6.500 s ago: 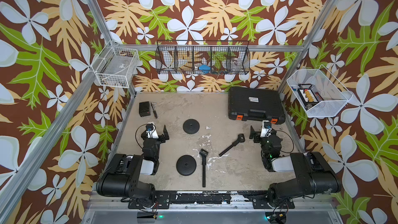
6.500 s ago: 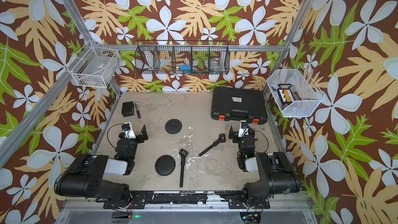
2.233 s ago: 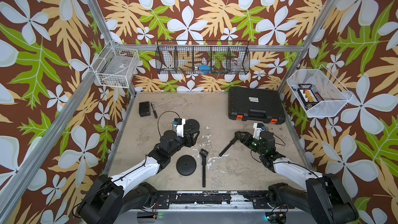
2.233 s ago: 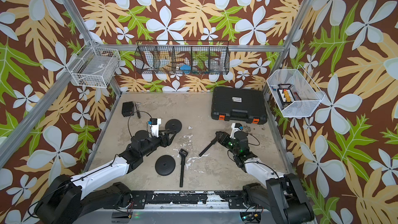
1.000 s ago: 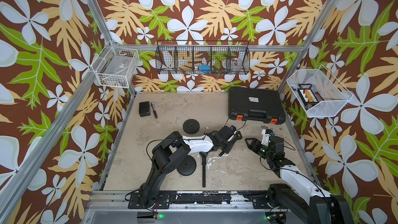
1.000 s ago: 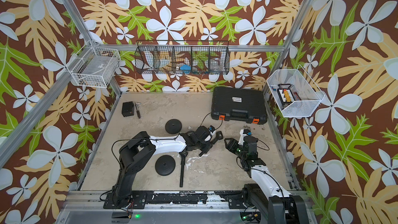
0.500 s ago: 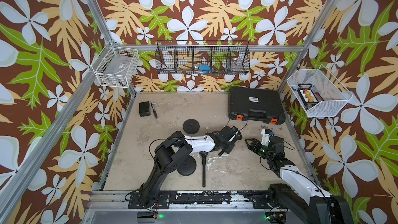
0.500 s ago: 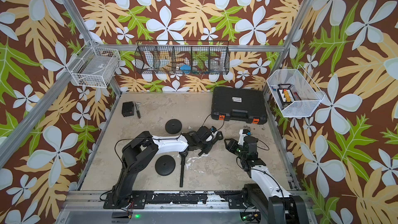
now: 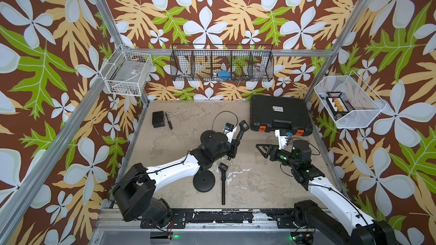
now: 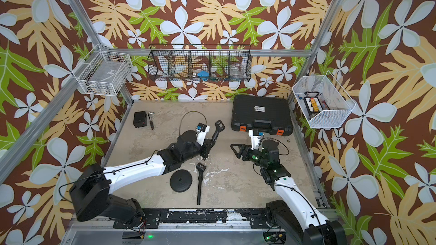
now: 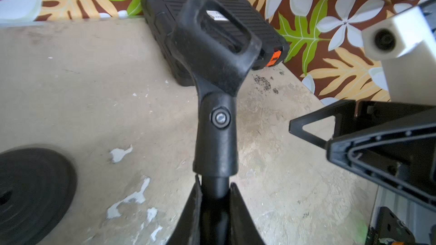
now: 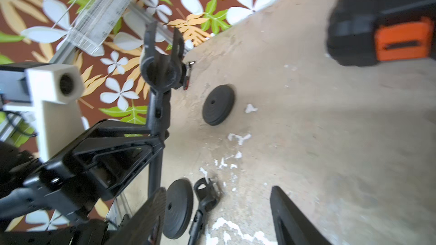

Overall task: Assemble a microphone stand
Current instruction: Pick up the microphone stand pole from the center of the board.

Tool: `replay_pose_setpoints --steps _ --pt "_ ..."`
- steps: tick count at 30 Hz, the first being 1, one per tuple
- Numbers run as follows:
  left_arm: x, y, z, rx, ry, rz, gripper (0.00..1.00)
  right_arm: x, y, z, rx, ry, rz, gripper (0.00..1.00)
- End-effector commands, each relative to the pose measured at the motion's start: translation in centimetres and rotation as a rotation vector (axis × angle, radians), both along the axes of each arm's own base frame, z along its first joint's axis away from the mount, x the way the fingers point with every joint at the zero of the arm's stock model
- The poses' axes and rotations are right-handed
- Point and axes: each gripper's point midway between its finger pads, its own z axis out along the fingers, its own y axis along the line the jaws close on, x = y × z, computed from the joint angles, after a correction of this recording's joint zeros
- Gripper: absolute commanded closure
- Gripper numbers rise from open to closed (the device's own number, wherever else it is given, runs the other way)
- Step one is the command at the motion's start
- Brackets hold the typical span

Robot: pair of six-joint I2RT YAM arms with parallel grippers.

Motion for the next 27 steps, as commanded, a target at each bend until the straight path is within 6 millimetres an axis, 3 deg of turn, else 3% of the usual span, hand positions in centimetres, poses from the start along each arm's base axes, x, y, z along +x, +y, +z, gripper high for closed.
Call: replay_pose_setpoints --steps 1,5,11,16,19,27 --pt "-0.5 1.3 4.6 -0.181 -0.120 -0.012 1.00 -0.1 2.3 1.5 -0.029 -0.046 0.070 0.32" --pt "-2.0 3.9 6.5 -0.272 -0.191 -0.017 1.00 -0.4 6.1 2.5 -0.040 -0.066 0.182 0.39" --pt "-3.5 5.2 8.2 -0.345 -0.261 -0.025 1.00 -0.9 9.8 4.1 -0.033 -0.117 0.276 0.37" --pt "-3.7 5.2 8.3 -0.358 -0.266 -0.034 1.00 -0.9 10.6 6.3 -0.007 -0.185 0.293 0.33" --pt "-3.7 5.1 8.4 -0.362 -0.266 -0.039 1.00 -0.8 10.7 7.4 0.005 -0.226 0.293 0.40" --pt "-3.8 3.9 8.3 -0.380 -0.249 -0.095 1.00 -0.5 11.2 9.2 0.010 -0.309 0.308 0.43"
